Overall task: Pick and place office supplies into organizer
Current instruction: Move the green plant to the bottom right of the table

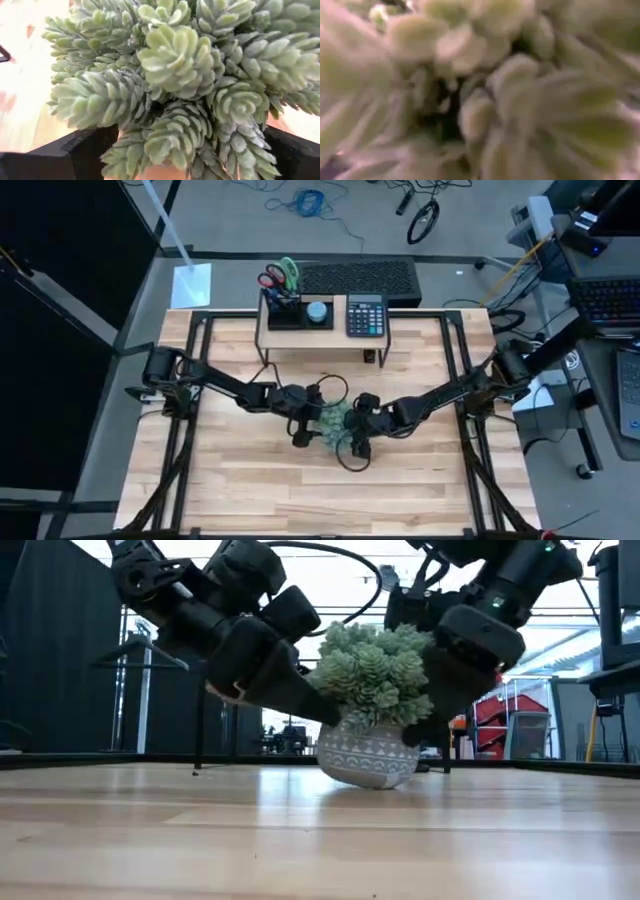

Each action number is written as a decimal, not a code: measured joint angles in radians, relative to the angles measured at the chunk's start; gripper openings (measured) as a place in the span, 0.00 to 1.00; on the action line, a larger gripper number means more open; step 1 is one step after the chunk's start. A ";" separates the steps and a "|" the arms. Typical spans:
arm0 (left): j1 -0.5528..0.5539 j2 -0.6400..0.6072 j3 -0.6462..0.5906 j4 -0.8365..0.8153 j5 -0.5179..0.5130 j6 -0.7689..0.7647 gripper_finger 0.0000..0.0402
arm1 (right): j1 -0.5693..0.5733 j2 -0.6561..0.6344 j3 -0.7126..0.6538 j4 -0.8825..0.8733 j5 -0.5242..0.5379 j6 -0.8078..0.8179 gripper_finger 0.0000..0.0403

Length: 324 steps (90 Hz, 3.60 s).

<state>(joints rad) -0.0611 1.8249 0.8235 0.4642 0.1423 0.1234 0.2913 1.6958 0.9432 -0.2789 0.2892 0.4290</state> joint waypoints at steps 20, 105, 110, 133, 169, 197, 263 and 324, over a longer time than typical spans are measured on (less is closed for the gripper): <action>-0.018 0.042 0.070 0.001 0.020 0.023 0.89 | 0.042 -0.011 0.000 -0.058 0.004 0.088 0.79; -0.049 0.321 0.443 -0.069 0.122 0.069 0.89 | 0.255 -0.125 -0.001 -0.383 0.036 0.498 0.79; -0.052 0.337 0.466 -0.075 0.124 0.069 0.89 | 0.275 -0.125 0.000 -0.394 0.037 0.534 0.79; -0.053 0.407 0.576 -0.073 0.153 0.070 0.89 | 0.370 -0.125 0.002 -0.474 0.072 0.704 0.79; -0.062 0.506 0.757 -0.083 0.162 0.074 0.89 | 0.476 -0.125 0.002 -0.586 0.076 0.906 0.79; -0.068 0.565 0.841 -0.113 0.197 0.100 0.89 | 0.537 -0.129 0.002 -0.589 0.050 1.037 0.79; -0.072 0.552 0.859 -0.216 0.166 0.120 0.89 | 0.560 -0.172 0.000 -0.614 -0.049 1.082 0.79; -0.025 0.390 0.854 -0.699 0.134 0.155 0.89 | 0.576 -0.174 0.001 -0.586 -0.267 1.110 0.79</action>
<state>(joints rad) -0.0865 2.2145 1.6779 -0.2346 0.2768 0.2779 0.8668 1.5220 0.9442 -0.8654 0.0219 1.5394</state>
